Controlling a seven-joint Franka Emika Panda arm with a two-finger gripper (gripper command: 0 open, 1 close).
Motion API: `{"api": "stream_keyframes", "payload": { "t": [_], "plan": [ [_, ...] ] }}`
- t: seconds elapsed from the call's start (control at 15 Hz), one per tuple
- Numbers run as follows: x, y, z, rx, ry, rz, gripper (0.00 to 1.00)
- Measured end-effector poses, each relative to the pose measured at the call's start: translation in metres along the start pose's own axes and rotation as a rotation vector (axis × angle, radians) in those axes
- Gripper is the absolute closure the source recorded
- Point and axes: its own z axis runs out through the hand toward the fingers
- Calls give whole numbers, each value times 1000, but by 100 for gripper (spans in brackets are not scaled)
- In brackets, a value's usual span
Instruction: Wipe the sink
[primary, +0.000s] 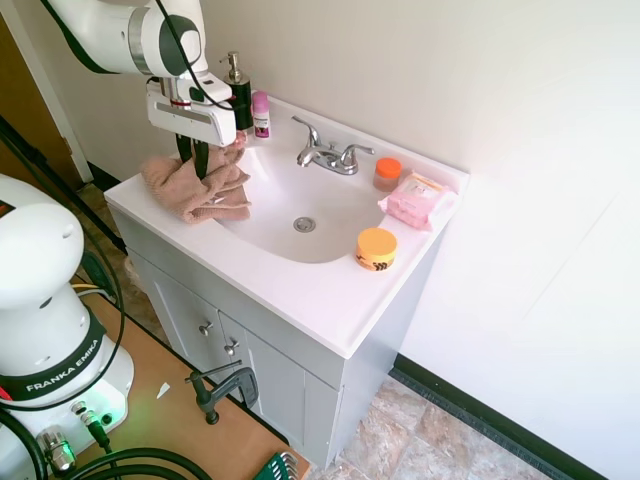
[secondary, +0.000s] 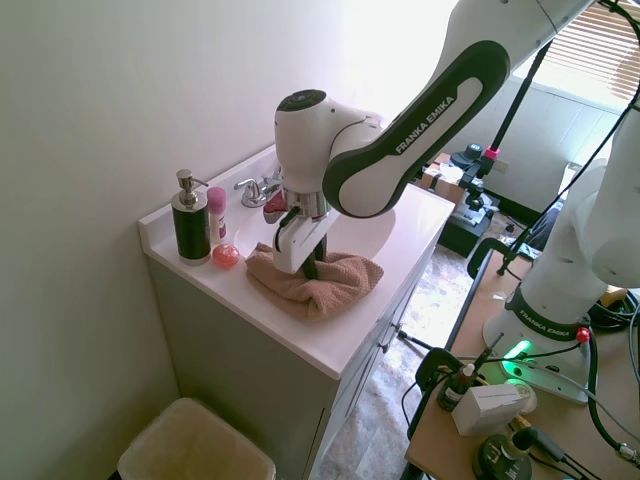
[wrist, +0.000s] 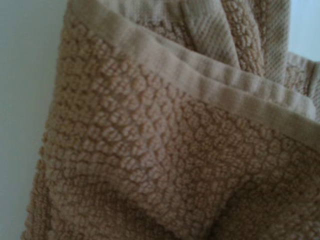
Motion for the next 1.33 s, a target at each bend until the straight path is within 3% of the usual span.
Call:
{"api": "stream_keyframes", "payload": {
  "t": [0.27, 0.4, 0.8, 1.33],
  "plan": [
    [36, 22, 29, -31, -34, 57, 100],
    [42, 33, 38, -44, -20, 47, 100],
    [77, 83, 59, -107, 100, 11, 100],
    [104, 120, 69, -133, 336, -14, 100]
  ]
}}
